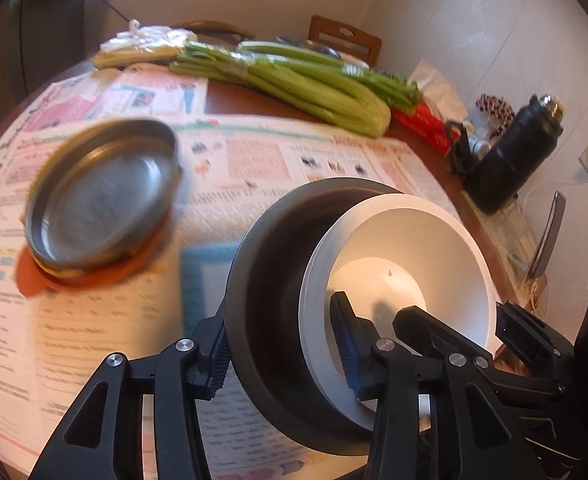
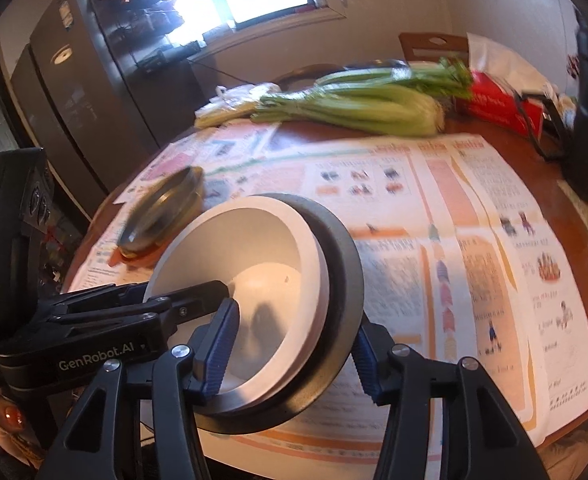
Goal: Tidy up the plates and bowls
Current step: 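Lift and carry the nested bowl stack toward the steel pan on the orange plate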
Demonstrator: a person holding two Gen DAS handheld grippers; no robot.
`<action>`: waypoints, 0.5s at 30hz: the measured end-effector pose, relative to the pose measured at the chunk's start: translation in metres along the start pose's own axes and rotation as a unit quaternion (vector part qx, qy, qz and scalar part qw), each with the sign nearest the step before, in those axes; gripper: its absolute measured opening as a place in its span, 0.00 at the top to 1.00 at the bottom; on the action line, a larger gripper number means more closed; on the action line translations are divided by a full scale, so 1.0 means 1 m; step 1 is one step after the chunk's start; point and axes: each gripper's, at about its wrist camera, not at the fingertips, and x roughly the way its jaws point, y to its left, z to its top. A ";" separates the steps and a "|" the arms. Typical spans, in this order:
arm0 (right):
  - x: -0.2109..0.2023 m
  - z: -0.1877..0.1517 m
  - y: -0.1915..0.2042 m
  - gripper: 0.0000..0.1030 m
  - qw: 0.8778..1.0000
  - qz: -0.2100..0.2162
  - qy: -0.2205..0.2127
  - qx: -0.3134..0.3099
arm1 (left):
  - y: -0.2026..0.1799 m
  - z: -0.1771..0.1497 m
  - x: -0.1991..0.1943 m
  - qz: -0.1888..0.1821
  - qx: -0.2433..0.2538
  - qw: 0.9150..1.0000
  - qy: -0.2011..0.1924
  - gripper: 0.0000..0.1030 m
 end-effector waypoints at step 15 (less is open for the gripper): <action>0.014 0.081 0.087 0.47 0.996 0.050 -0.027 -0.064 | 0.075 0.058 -0.068 0.027 -0.035 0.997 -0.060 0.52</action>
